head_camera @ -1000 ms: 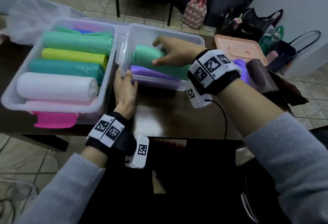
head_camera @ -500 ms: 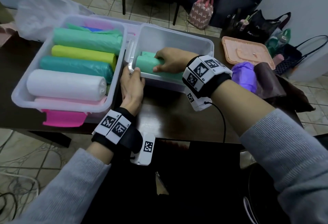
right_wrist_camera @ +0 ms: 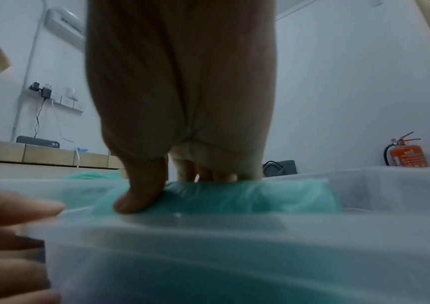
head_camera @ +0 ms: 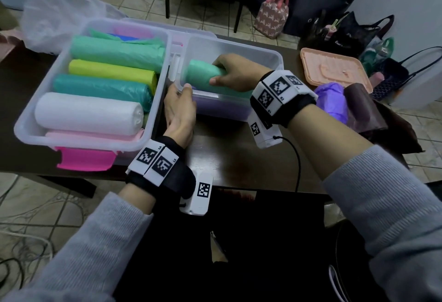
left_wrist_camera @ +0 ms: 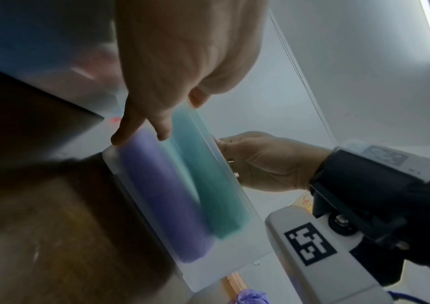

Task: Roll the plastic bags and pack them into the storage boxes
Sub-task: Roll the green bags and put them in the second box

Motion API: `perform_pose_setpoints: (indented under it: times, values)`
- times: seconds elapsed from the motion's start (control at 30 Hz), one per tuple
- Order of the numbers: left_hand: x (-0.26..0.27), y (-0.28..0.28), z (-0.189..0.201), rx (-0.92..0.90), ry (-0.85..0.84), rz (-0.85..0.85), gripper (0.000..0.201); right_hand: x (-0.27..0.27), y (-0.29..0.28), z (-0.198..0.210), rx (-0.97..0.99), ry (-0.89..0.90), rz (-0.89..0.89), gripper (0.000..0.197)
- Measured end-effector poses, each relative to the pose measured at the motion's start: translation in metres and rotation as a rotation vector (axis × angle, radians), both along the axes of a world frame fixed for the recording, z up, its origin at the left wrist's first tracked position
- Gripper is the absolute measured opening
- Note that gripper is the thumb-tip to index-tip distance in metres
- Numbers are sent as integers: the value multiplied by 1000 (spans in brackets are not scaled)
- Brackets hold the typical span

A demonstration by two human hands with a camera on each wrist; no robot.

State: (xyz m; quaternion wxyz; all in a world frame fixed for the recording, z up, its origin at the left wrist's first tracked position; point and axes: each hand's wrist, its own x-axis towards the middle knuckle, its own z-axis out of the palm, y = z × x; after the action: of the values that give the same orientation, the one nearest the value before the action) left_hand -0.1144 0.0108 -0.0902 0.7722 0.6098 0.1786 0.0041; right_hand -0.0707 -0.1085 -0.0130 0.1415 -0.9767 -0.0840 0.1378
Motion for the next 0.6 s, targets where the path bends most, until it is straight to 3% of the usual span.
perform_pose_setpoints:
  times: [0.1, 0.23, 0.43, 0.6]
  values:
    - [0, 0, 0, 19, 12, -9, 14, -2, -2, 3, 21, 105, 26, 55]
    - [-2, -1, 7, 33, 14, 1, 14, 3, -1, 4, -40, 143, 78, 46]
    - [1, -6, 2, 113, 37, 31, 49, 0, 0, -4, -80, 111, 98, 47]
    - [-4, -3, 4, 123, 95, 3, 50, -5, -6, -9, 87, 69, 42, 45]
